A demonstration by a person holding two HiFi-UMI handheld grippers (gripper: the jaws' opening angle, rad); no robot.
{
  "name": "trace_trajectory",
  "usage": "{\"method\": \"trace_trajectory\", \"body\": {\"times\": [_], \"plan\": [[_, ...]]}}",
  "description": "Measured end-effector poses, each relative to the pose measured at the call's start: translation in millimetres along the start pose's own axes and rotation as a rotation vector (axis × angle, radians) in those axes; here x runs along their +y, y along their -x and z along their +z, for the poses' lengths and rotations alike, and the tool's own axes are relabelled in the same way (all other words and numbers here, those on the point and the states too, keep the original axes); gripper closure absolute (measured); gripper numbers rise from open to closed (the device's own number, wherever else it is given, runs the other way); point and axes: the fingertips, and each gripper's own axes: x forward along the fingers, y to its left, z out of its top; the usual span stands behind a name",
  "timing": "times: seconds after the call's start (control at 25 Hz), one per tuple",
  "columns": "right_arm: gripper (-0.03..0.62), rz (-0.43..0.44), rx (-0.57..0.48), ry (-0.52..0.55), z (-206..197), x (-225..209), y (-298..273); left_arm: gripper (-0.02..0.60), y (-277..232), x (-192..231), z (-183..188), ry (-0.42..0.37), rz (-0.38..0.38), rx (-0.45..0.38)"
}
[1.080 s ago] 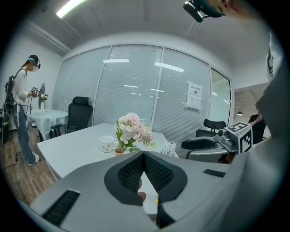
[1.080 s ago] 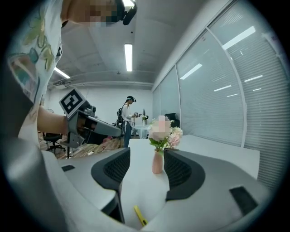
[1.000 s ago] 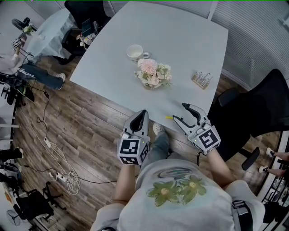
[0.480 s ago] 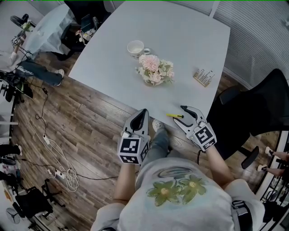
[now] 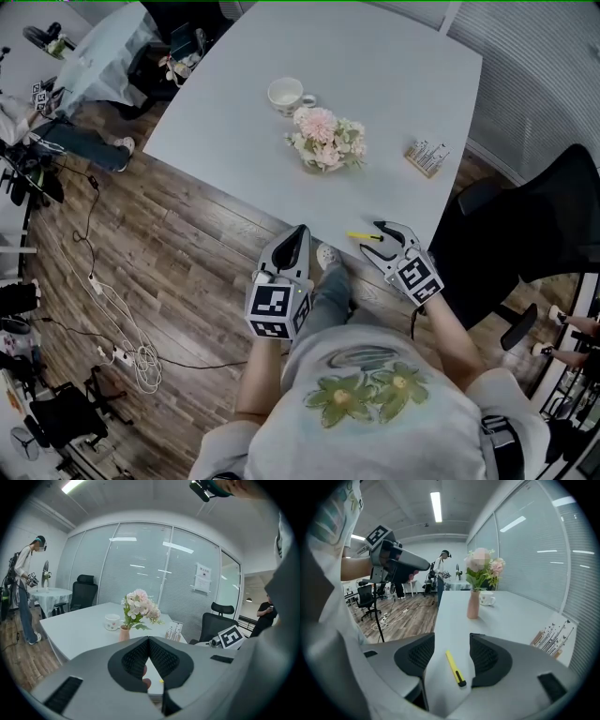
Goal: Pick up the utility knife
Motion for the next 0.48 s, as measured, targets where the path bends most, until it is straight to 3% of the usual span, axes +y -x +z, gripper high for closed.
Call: {"method": "trace_trajectory", "body": {"times": [0.48], "plan": [[0.372, 0.011, 0.12, 0.014, -43.9, -3.9, -16.2, 0.58, 7.1, -0.8, -2.6, 0.004, 0.009, 0.007]]}}
